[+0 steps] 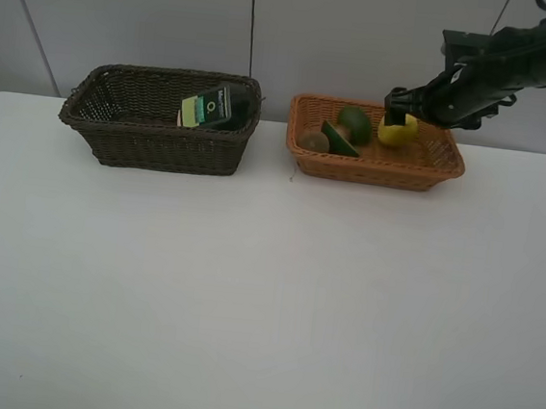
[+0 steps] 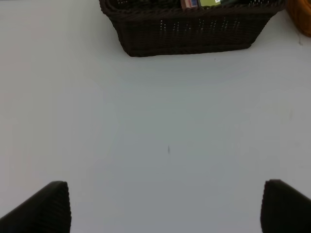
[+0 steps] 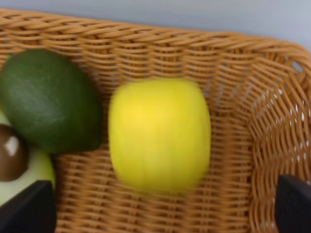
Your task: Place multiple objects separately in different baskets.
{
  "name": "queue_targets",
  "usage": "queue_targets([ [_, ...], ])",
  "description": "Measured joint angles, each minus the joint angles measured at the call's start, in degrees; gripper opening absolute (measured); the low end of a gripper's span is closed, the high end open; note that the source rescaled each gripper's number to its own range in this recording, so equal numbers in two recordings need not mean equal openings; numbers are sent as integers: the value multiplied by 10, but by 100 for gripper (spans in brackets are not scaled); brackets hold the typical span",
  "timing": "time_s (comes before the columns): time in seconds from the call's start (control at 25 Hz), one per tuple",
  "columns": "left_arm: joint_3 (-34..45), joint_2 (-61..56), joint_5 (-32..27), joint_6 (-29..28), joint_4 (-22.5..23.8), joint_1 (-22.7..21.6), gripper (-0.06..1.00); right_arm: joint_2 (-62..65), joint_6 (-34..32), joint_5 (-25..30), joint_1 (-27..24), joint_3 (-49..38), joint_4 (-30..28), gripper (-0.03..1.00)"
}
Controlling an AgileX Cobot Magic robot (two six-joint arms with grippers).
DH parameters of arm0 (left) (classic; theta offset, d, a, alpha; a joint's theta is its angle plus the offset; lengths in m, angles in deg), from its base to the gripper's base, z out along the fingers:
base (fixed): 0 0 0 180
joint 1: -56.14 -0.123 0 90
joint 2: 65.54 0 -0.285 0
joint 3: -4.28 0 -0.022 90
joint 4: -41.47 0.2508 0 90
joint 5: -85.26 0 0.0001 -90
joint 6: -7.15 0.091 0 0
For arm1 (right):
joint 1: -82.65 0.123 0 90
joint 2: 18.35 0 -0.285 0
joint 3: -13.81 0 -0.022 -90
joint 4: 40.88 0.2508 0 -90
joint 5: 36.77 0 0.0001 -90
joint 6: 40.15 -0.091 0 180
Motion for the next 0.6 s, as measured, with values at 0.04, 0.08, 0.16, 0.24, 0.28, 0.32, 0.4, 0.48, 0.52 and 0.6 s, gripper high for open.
queue_targets([
  [0.04, 0, 0, 0, 0, 0, 0, 100, 10, 0, 8, 0, 0, 5, 98],
  [0.08, 0, 0, 0, 0, 0, 0, 100, 25, 0, 20, 0, 0, 10, 98],
  [0.16, 0, 0, 0, 0, 0, 0, 100, 62, 0, 40, -1, 0, 11, 98],
  [0.24, 0, 0, 0, 0, 0, 0, 100, 102, 0, 65, -7, 0, 12, 98],
  [0.28, 0, 0, 0, 0, 0, 0, 100, 125, 0, 83, -11, 0, 12, 98],
  [0.32, 0, 0, 0, 0, 0, 0, 100, 144, 0, 103, -17, 0, 12, 98],
  [0.4, 0, 0, 0, 0, 0, 0, 100, 198, 0, 135, -31, -13, 12, 99],
  [0.48, 0, 0, 0, 0, 0, 0, 100, 258, -2, 158, -46, -44, 12, 99],
  [0.52, 0, 0, 0, 0, 0, 0, 100, 289, -2, 169, -55, -63, 12, 99],
  [0.6, 0, 0, 0, 0, 0, 0, 100, 371, -2, 186, -72, -116, 9, 99],
])
